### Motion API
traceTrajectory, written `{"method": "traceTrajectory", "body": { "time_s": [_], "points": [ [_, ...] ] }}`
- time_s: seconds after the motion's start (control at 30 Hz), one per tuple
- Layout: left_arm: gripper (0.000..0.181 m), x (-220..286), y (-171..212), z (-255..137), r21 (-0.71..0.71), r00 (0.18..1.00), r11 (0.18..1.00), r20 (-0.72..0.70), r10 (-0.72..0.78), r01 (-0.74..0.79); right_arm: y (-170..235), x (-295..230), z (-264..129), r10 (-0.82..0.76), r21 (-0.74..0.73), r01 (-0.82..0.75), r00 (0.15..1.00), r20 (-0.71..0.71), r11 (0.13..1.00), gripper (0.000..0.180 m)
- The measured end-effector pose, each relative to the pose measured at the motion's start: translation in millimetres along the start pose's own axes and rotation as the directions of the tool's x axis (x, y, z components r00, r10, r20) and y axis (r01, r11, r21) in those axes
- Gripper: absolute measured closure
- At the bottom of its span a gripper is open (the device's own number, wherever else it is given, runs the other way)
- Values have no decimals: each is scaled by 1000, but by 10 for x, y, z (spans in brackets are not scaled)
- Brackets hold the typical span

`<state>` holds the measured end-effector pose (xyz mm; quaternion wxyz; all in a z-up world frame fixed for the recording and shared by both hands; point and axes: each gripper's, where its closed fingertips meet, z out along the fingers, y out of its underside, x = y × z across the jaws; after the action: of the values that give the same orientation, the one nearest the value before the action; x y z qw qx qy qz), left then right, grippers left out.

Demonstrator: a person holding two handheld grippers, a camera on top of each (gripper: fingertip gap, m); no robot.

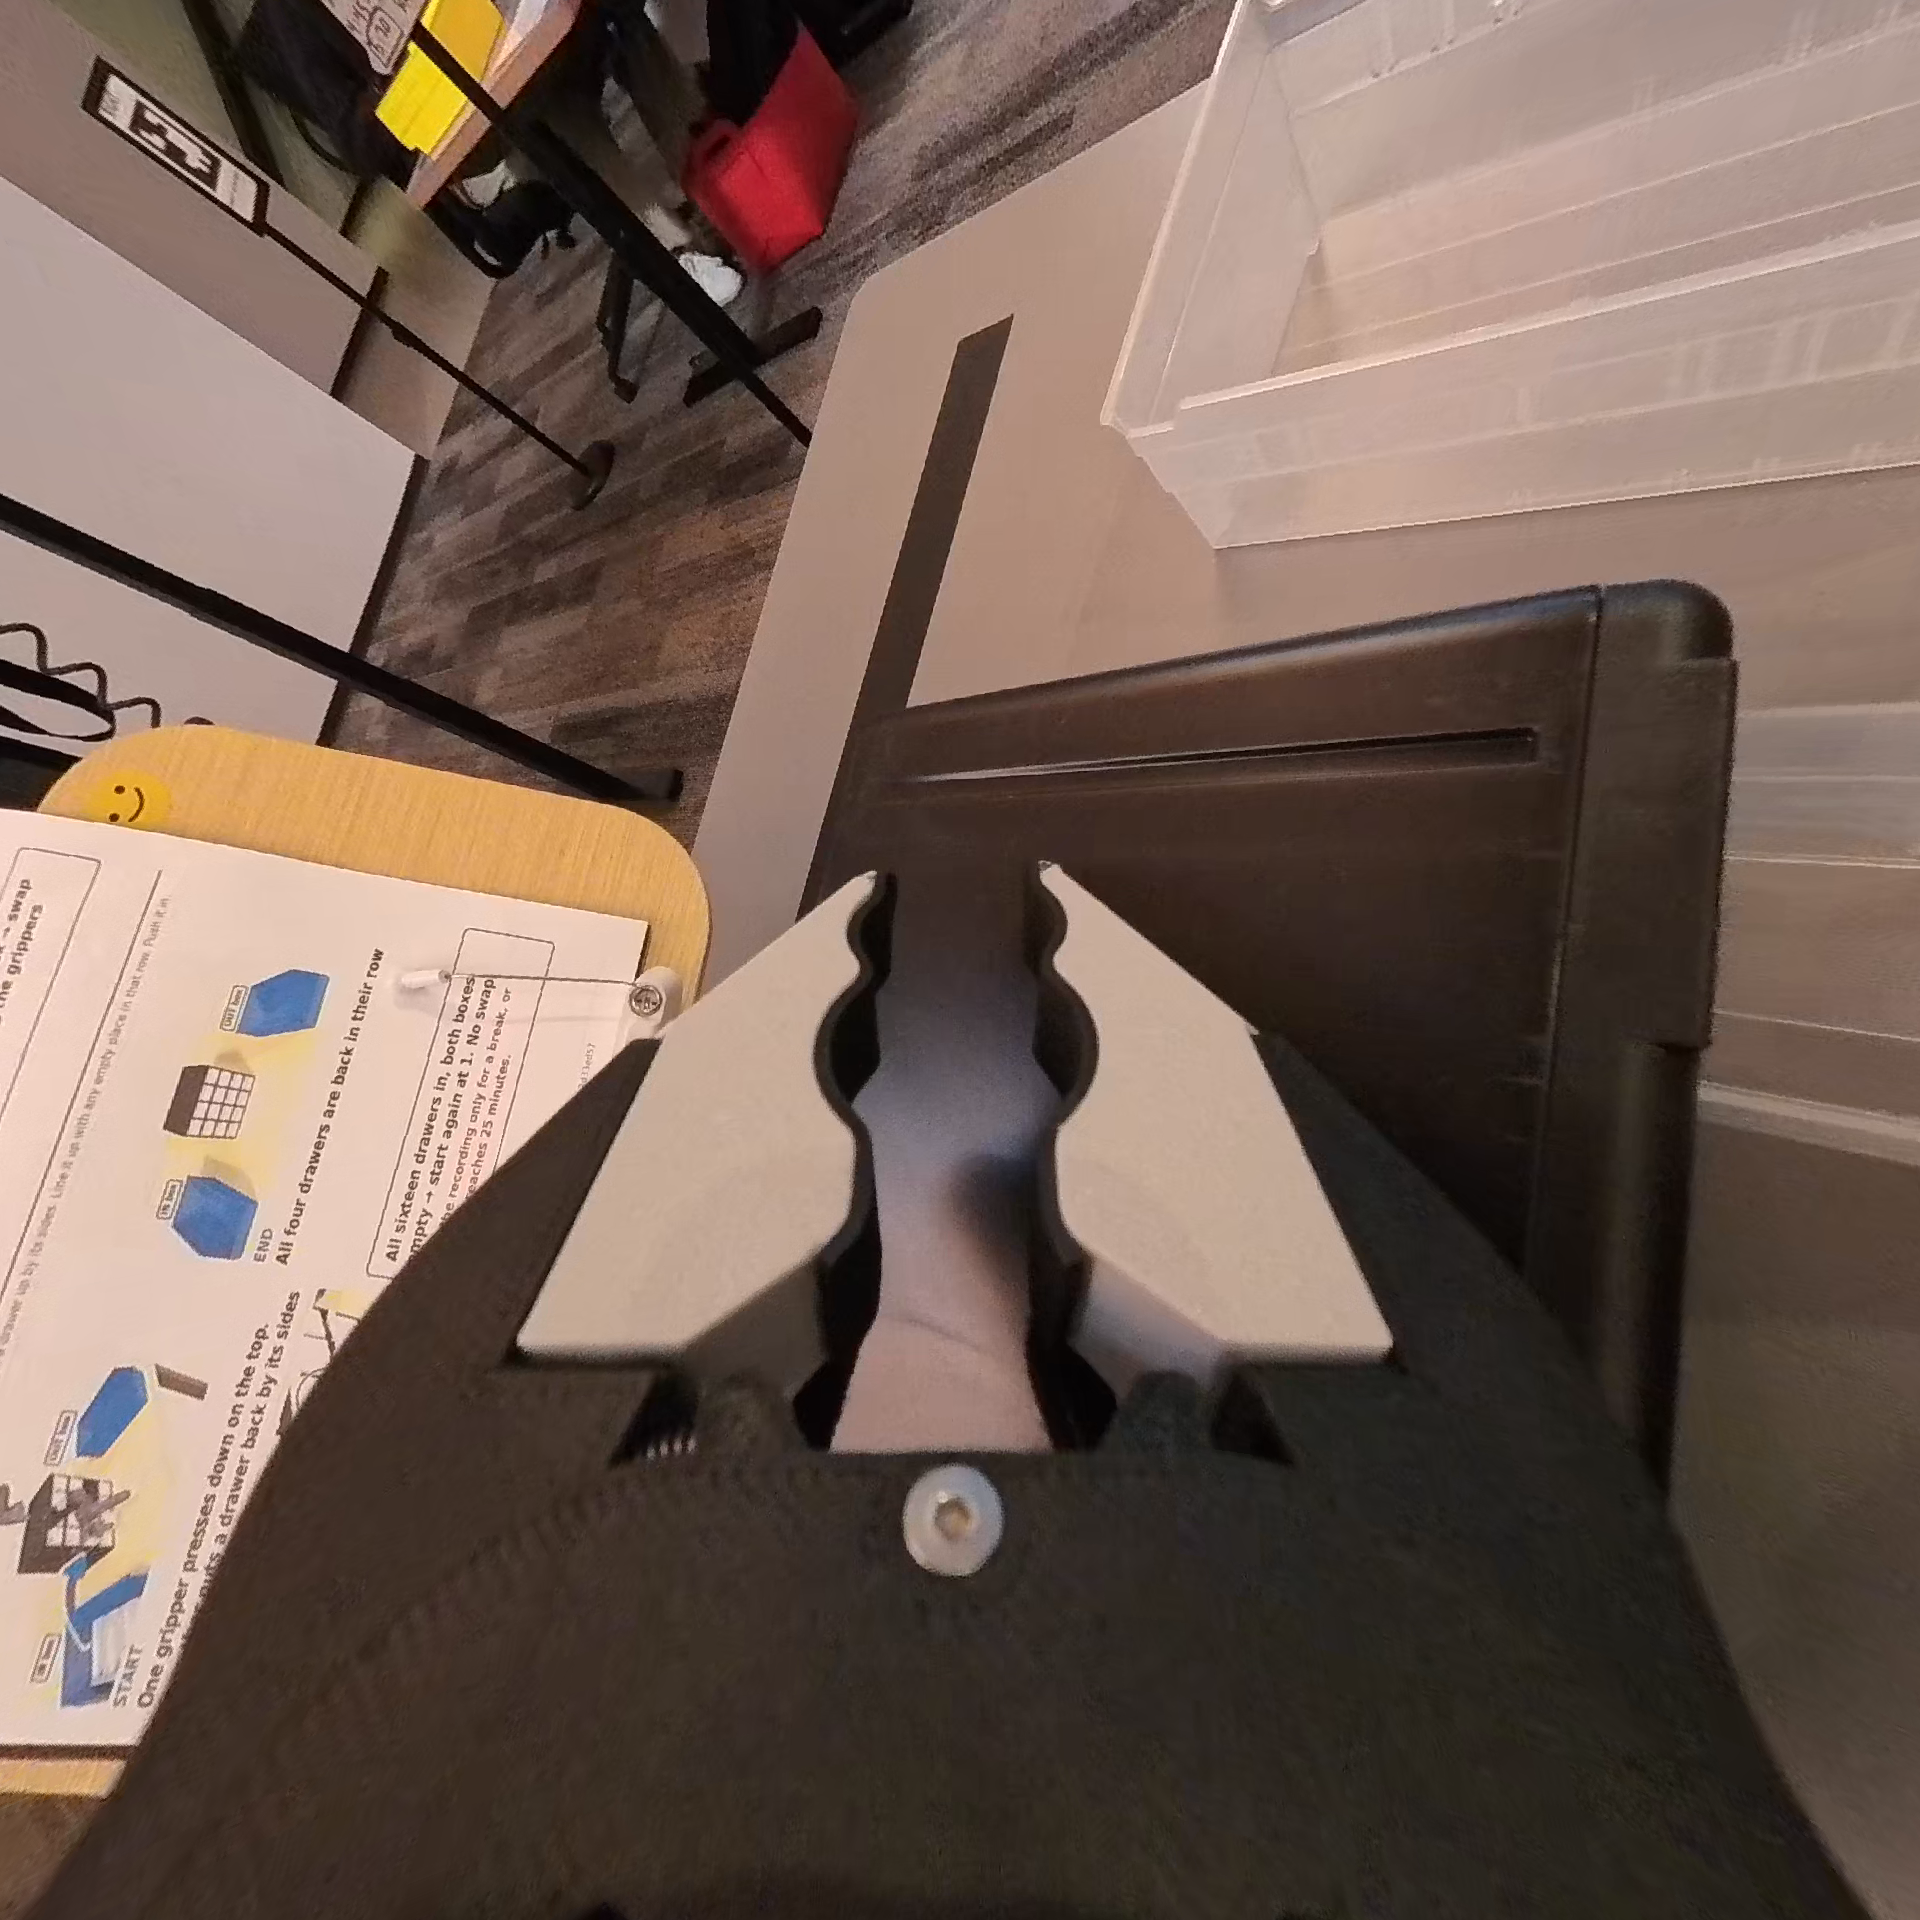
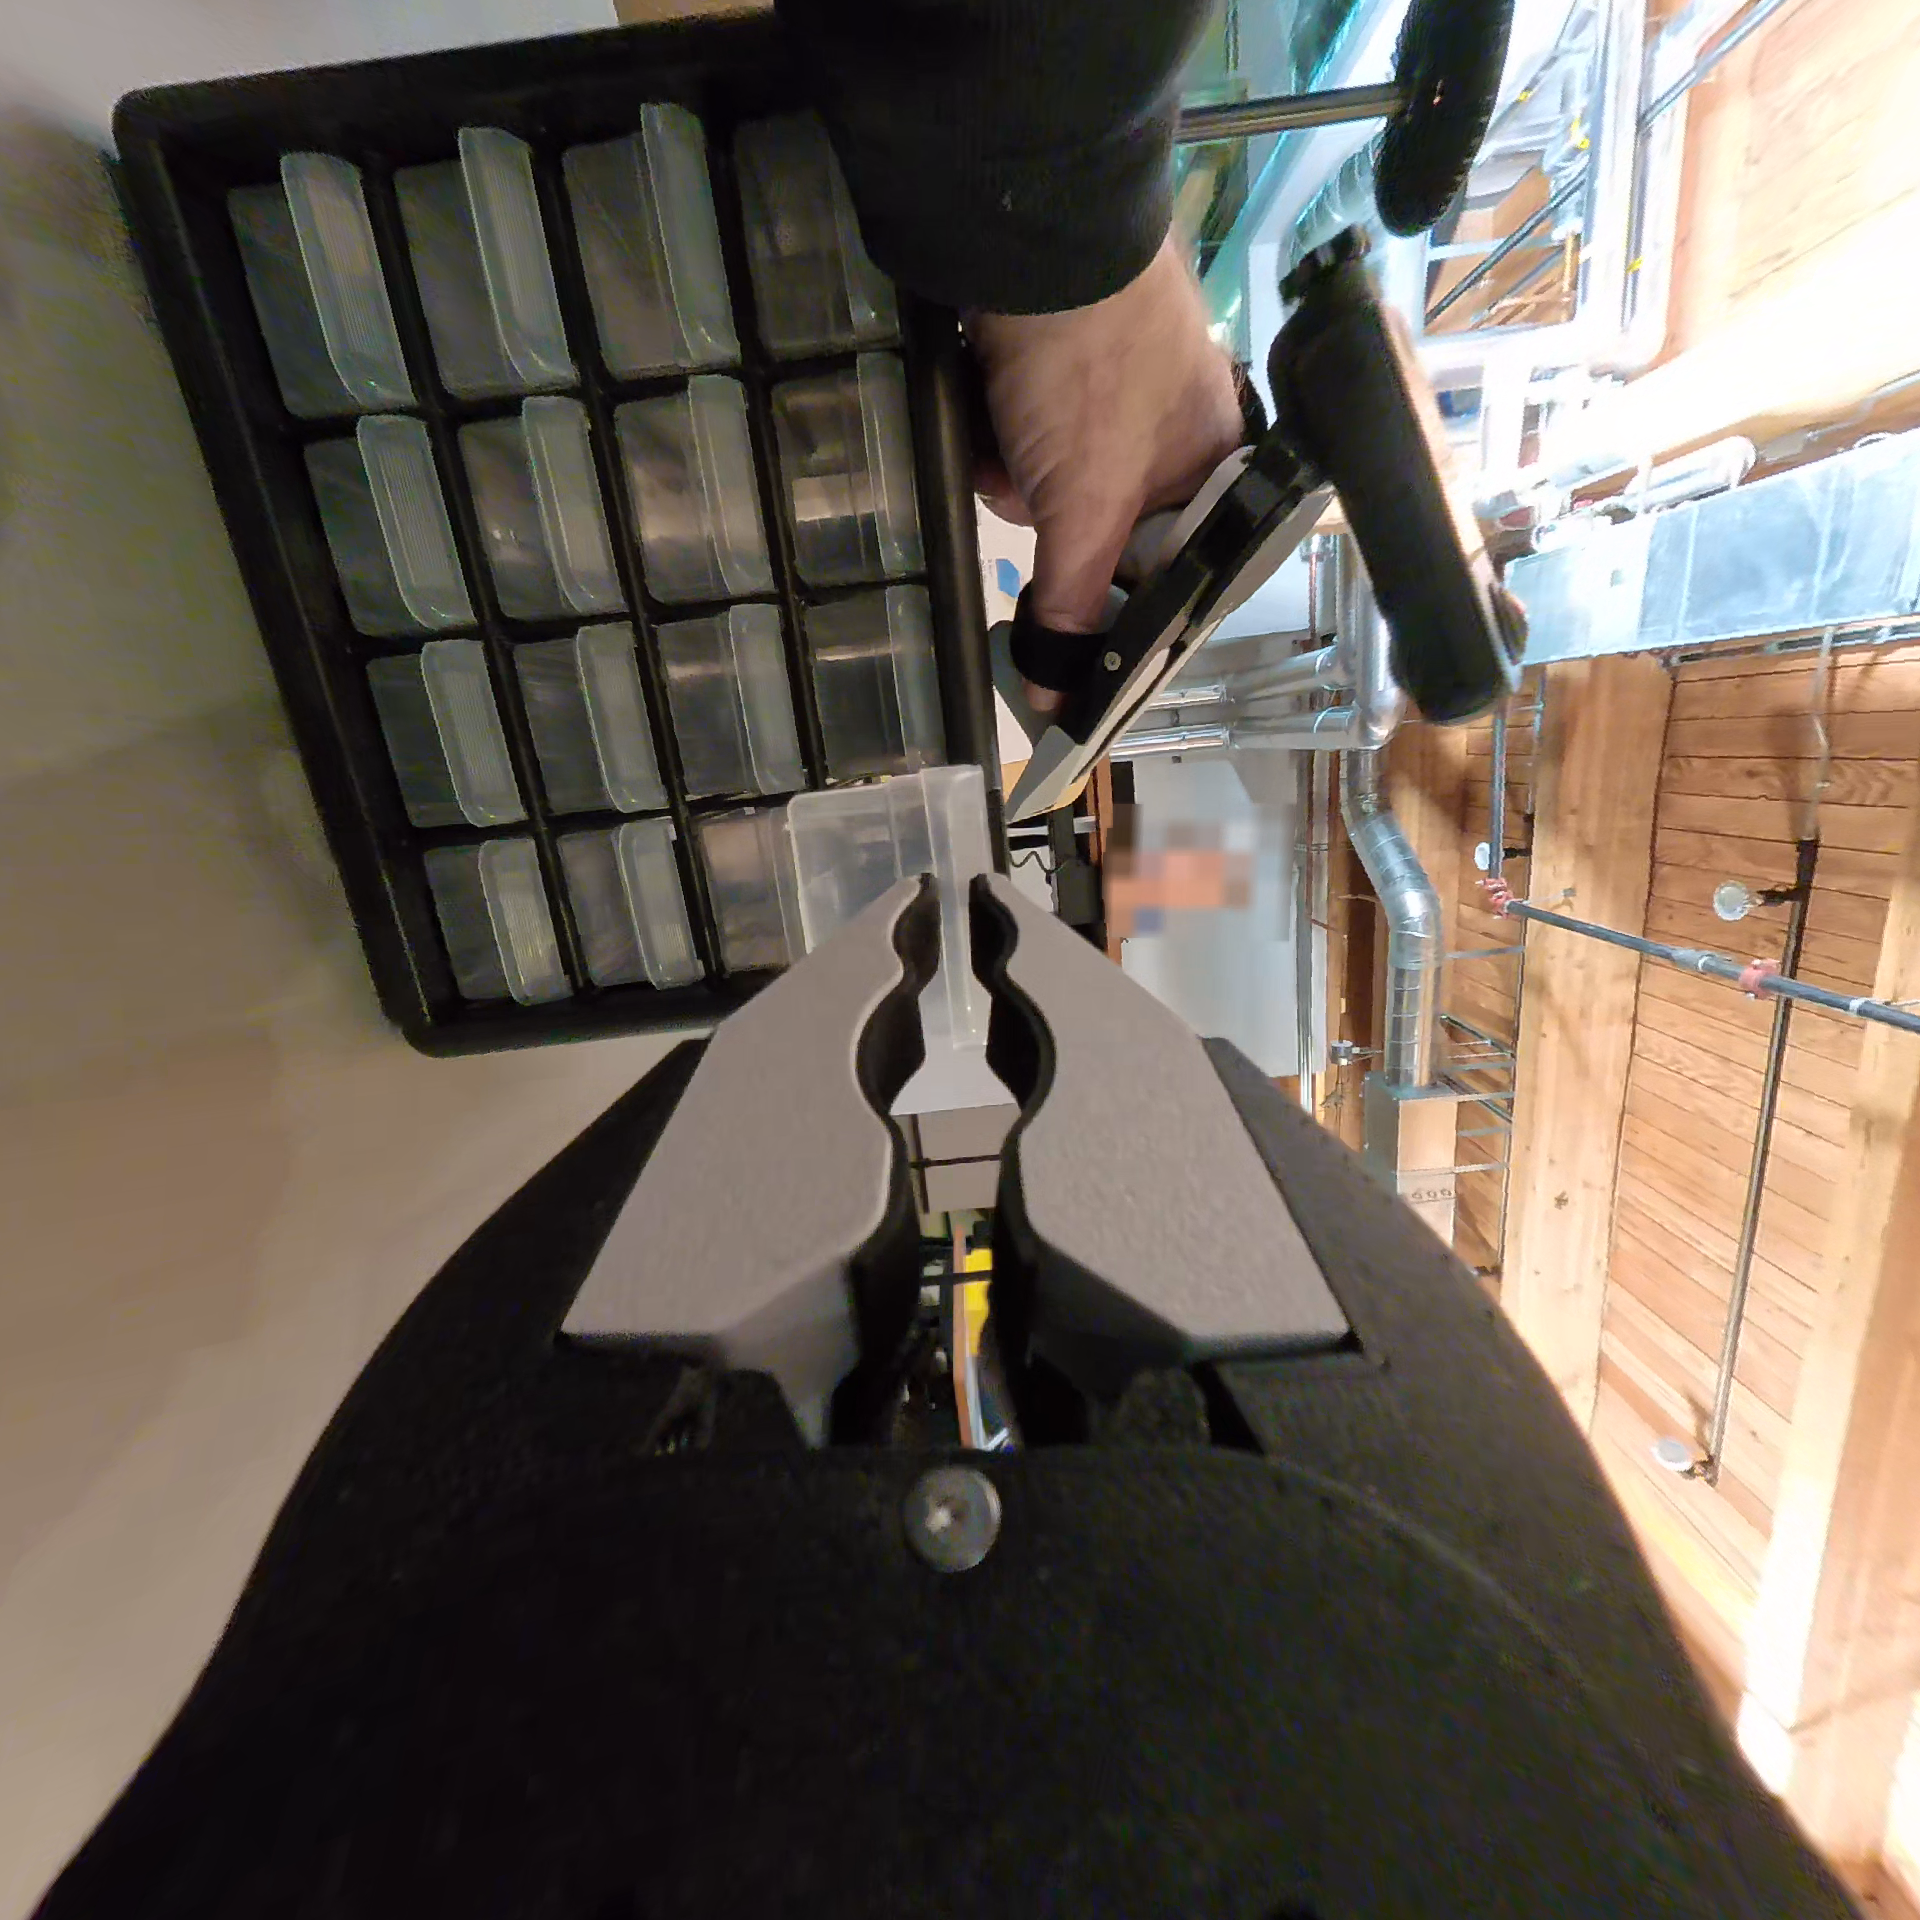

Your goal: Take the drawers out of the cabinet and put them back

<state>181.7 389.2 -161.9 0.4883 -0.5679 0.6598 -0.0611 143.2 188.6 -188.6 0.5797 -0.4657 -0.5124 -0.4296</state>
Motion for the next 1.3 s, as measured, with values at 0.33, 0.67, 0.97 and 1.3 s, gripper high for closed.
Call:
{"method": "traceTrajectory", "body": {
  "time_s": [0.33, 0.67, 0.97, 1.3],
  "points": [
    [160, -1, 7, 4, -5, 1000, 1000, 3, 4, -4, -166, 199, -384, 39, 40, -38, 999, -34, 998, 180],
    [162, 4, 8, 2, -7, 1000, 1000, 9, 14, -14, 448, -410, -253, 50, -80, -36, 980, 194, 996, 180],
    [163, 11, 7, 1, -5, 1000, 1000, 9, 22, -22, 634, -708, -692, 42, -68, -17, 922, 384, 998, 176],
    [164, 16, 6, 2, -6, 1000, 1000, 10, 29, -29, 946, -1391, -1156, 353, -360, -118, 611, 708, 926, 147]
  ]
}}
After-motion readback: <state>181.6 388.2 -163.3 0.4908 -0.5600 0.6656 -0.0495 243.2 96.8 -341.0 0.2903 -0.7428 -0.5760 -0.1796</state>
